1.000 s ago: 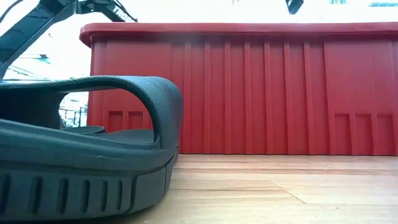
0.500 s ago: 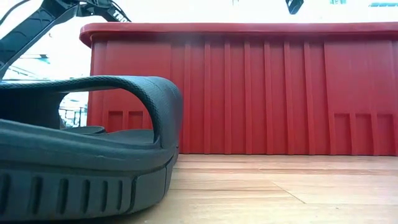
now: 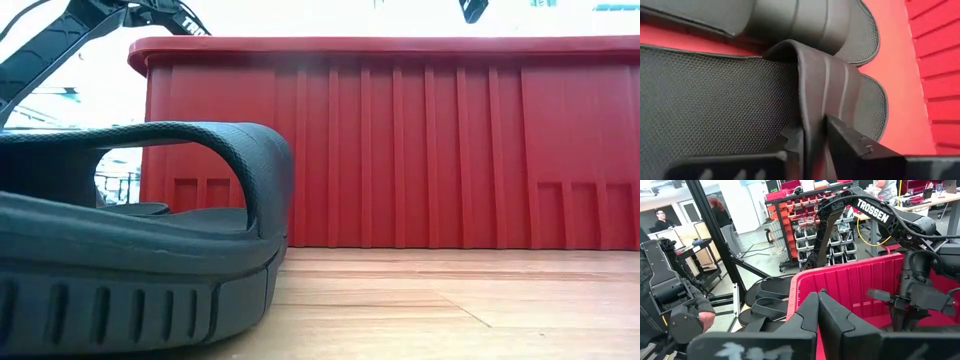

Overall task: Pick and place slides into bin
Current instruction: Put the right black slide into the red bin

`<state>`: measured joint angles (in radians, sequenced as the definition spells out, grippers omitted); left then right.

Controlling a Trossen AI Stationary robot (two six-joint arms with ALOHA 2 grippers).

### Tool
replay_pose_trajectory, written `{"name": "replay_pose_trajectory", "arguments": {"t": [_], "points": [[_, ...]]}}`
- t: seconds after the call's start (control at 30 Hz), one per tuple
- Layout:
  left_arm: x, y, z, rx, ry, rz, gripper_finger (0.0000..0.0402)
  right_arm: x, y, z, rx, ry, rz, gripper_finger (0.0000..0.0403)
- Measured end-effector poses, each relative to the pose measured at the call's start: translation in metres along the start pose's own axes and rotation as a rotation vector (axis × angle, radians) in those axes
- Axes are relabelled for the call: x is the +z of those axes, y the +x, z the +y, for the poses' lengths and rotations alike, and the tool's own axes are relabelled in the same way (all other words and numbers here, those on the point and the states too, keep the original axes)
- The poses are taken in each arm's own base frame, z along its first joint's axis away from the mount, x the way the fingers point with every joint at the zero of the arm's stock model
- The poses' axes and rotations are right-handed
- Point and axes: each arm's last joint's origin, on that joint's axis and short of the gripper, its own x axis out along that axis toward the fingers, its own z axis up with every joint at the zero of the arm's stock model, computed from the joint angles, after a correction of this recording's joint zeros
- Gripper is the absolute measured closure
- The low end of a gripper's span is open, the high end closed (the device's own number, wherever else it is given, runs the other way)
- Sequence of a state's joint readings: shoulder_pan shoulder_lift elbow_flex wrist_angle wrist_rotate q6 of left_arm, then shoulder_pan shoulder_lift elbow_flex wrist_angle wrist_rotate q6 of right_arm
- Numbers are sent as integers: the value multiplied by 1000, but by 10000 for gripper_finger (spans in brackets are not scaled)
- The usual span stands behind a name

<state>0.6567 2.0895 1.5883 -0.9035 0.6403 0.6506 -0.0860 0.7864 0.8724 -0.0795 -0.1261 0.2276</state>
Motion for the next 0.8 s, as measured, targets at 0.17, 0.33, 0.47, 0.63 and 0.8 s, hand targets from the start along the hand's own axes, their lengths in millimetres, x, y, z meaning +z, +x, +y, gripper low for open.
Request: {"name": "replay_pose_trajectory", "arguments": {"t": [0.17, 0.33, 0.47, 0.63, 0.8], "points": [[0, 0, 0, -7, -79, -3, 279, -1, 0, 0, -2, 1, 9, 403], [3, -1, -5, -55, -72, -34, 222, -1, 0, 0, -1, 1, 9, 403], [12, -8, -11, -7, -36, -31, 184, -1, 0, 0, 3, 1, 11, 403], [21, -19, -21, 74, 7, -19, 148, -2, 0, -1, -15, 1, 16, 403], [27, -31, -29, 138, 39, -41, 128, -12, 2, -3, -30, 32, 39, 403]]}}
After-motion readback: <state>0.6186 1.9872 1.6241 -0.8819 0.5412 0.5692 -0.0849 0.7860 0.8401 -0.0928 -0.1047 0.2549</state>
